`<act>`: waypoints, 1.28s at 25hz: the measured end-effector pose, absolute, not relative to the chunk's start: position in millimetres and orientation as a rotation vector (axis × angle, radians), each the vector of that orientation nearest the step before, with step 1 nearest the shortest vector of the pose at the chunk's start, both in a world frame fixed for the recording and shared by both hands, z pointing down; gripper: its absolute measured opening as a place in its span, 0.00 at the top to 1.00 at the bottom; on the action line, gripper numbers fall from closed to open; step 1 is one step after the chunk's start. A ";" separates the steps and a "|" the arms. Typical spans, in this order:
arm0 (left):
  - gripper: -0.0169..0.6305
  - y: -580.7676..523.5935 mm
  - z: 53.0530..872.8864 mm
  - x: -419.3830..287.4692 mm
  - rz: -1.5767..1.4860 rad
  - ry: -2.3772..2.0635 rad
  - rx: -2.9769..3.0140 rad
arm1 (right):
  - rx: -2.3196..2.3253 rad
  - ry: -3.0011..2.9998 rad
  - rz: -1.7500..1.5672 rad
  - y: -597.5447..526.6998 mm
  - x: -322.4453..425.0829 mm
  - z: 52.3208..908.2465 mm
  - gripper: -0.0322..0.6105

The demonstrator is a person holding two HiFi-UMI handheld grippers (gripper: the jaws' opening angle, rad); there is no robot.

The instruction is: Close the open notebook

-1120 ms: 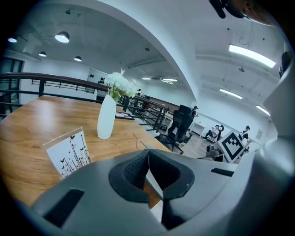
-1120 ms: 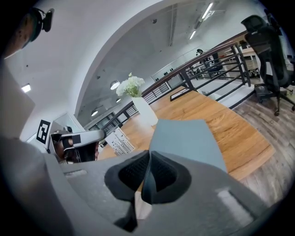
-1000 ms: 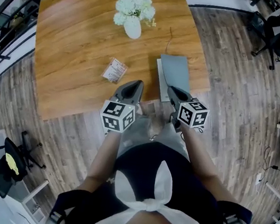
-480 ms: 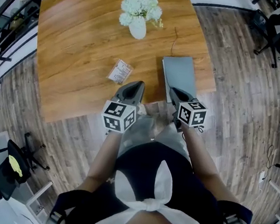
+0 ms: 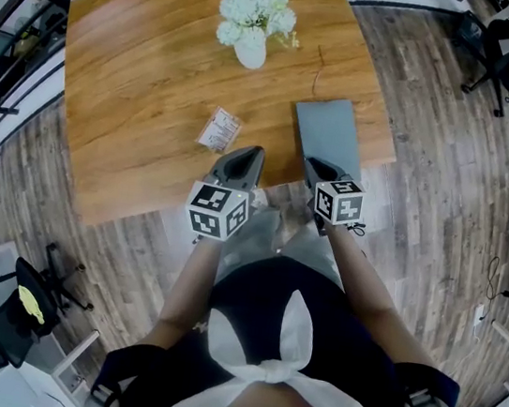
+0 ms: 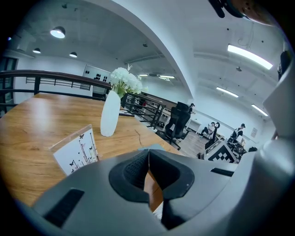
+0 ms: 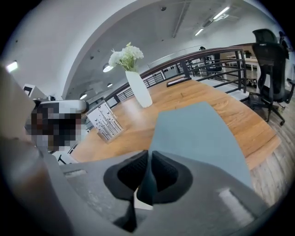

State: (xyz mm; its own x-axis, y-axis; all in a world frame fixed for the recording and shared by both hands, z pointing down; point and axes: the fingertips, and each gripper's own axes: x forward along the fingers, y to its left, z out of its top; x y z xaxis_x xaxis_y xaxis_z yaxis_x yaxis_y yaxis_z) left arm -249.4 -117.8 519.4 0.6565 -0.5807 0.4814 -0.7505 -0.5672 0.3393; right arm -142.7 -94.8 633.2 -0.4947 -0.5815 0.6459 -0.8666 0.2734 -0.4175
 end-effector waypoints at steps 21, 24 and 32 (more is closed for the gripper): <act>0.94 -127.2 490.9 -227.4 0.364 -1.026 2.401 | 1.337 -2.384 0.962 -113.4 -136.6 544.4 0.74; 0.94 -129.8 479.3 -218.6 0.344 -1.022 2.425 | 1.388 -2.437 0.887 -121.7 -128.3 514.3 0.83; 0.94 -135.2 451.8 -193.1 0.289 -1.021 2.477 | 1.409 -2.524 0.721 -131.6 -118.4 461.7 0.95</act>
